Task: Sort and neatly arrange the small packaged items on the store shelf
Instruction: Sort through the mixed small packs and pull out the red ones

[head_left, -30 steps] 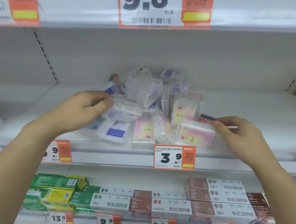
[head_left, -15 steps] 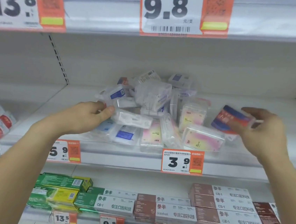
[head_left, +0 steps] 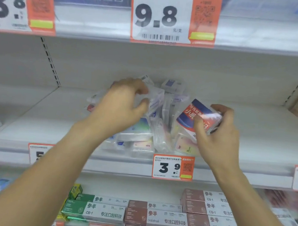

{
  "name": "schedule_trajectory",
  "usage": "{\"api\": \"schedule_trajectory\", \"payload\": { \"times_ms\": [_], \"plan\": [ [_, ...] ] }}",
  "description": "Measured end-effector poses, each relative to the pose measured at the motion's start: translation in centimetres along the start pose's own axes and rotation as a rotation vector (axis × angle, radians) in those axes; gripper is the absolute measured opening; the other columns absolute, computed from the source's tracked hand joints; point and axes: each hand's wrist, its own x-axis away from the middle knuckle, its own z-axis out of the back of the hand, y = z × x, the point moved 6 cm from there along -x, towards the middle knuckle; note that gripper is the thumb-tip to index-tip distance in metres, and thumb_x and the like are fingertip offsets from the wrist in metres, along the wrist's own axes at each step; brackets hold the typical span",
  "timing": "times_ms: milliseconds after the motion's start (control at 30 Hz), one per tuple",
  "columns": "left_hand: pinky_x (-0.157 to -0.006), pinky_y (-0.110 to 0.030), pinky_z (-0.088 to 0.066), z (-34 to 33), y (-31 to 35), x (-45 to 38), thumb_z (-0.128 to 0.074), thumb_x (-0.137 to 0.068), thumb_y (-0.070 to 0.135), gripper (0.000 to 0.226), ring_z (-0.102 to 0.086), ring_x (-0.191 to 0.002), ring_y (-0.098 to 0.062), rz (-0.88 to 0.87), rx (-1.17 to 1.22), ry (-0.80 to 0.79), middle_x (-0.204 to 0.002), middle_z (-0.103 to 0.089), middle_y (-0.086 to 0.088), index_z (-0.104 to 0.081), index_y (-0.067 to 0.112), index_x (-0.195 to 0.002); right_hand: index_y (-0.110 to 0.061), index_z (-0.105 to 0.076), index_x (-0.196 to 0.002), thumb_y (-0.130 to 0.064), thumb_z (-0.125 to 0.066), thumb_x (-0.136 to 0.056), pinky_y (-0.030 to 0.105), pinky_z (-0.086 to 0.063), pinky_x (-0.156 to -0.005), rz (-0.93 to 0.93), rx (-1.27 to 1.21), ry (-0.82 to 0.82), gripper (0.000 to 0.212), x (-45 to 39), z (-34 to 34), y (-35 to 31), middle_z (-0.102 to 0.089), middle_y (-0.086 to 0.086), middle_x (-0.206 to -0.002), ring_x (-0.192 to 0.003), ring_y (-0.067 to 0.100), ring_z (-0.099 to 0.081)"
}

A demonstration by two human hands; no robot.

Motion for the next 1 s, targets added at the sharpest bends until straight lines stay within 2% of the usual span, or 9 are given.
{"api": "schedule_trajectory", "payload": {
  "times_ms": [133,267,400,467,533,600,700,800,1000],
  "plan": [
    [-0.081,-0.026,-0.04,-4.9,3.4,-1.9,-0.061,-0.087,0.021,0.021,-0.06,-0.094,-0.025,-0.125,-0.015,-0.089,-0.101,-0.067,-0.007,-0.065,0.009,-0.104,-0.021,-0.049,-0.122,-0.033,-0.069,-0.088,0.007,-0.042,-0.061,-0.072,-0.122,0.102,0.041,-0.5,1.6,1.4,-0.06,-0.019,-0.09,-0.073,-0.004,-0.059],
    [-0.072,-0.029,-0.041,-9.6,3.0,-4.6,-0.054,-0.093,0.031,0.033,-0.059,-0.106,-0.032,0.137,-0.287,-0.347,-0.118,-0.06,-0.014,-0.056,0.007,-0.116,-0.024,-0.044,-0.119,-0.026,-0.07,-0.09,0.031,-0.055,-0.075,-0.177,-0.364,0.221,0.038,-0.7,3.2,2.7,-0.057,-0.021,-0.098,-0.083,-0.012,-0.062],
    [-0.063,-0.031,-0.041,-11.8,2.8,-5.8,-0.059,-0.09,0.019,0.016,-0.063,-0.1,-0.031,0.252,-0.287,-0.415,-0.113,-0.064,-0.016,-0.061,0.006,-0.099,-0.026,-0.046,-0.113,-0.025,-0.071,-0.089,0.041,-0.059,-0.078,-0.244,-0.456,0.221,0.035,-0.8,3.8,3.8,-0.062,-0.011,-0.101,-0.079,-0.002,-0.066],
    [-0.071,-0.034,-0.049,-11.2,2.3,-6.1,-0.066,-0.087,0.026,0.03,-0.064,-0.1,-0.031,0.272,-0.221,-0.357,-0.11,-0.066,-0.016,-0.066,0.001,-0.103,-0.025,-0.046,-0.114,-0.024,-0.071,-0.09,0.041,-0.061,-0.068,-0.274,-0.5,0.207,0.034,-0.7,4.0,4.1,-0.064,-0.005,-0.105,-0.086,0.008,-0.071],
    [-0.078,-0.03,-0.052,-9.3,1.6,-5.8,-0.069,-0.083,0.031,0.031,-0.064,-0.094,-0.024,0.326,-0.106,-0.252,-0.106,-0.068,-0.006,-0.068,0.009,-0.106,-0.022,-0.044,-0.118,-0.021,-0.069,-0.091,0.034,-0.059,-0.055,-0.295,-0.572,0.196,0.037,-0.7,4.4,4.3,-0.064,-0.001,-0.11,-0.088,0.013,-0.072],
    [-0.075,-0.026,-0.05,-6.8,1.2,-5.1,-0.07,-0.082,0.025,0.028,-0.063,-0.088,-0.017,0.366,0.103,-0.104,-0.104,-0.068,0.002,-0.068,0.018,-0.109,-0.019,-0.041,-0.123,-0.018,-0.068,-0.092,0.033,-0.059,-0.052,-0.314,-0.656,0.191,0.041,-0.7,4.7,4.4,-0.061,0.0,-0.114,-0.088,0.011,-0.072],
    [-0.079,-0.032,-0.057,-4.2,1.3,-3.8,-0.067,-0.087,0.019,0.028,-0.068,-0.091,-0.015,0.378,0.511,0.074,-0.108,-0.071,-0.001,-0.067,0.015,-0.115,-0.018,-0.041,-0.13,-0.012,-0.068,-0.091,0.034,-0.059,-0.056,-0.372,-0.742,0.155,0.048,-0.8,5.1,4.7,-0.063,0.002,-0.118,-0.092,0.016,-0.072],
    [-0.069,-0.03,-0.059,-4.5,2.9,-2.7,-0.065,-0.09,0.014,0.027,-0.071,-0.087,-0.016,0.416,0.845,0.033,-0.109,-0.069,-0.009,-0.065,0.012,-0.117,-0.018,-0.042,-0.132,0.001,-0.065,-0.088,0.034,-0.06,-0.062,-0.438,-0.814,0.102,0.054,-0.7,5.4,5.0,-0.067,0.007,-0.106,-0.084,0.016,-0.072],
    [-0.054,-0.037,-0.059,-8.7,7.5,-1.6,-0.058,-0.094,0.01,0.021,-0.072,-0.071,-0.024,0.379,0.894,-0.088,-0.104,-0.066,-0.017,-0.063,0.017,-0.113,-0.024,-0.047,-0.126,-0.007,-0.066,-0.089,0.031,-0.054,-0.062,-0.402,-0.696,0.203,0.045,-0.8,8.9,5.6,-0.07,0.009,-0.094,-0.075,0.013,-0.068]
  ]
}}
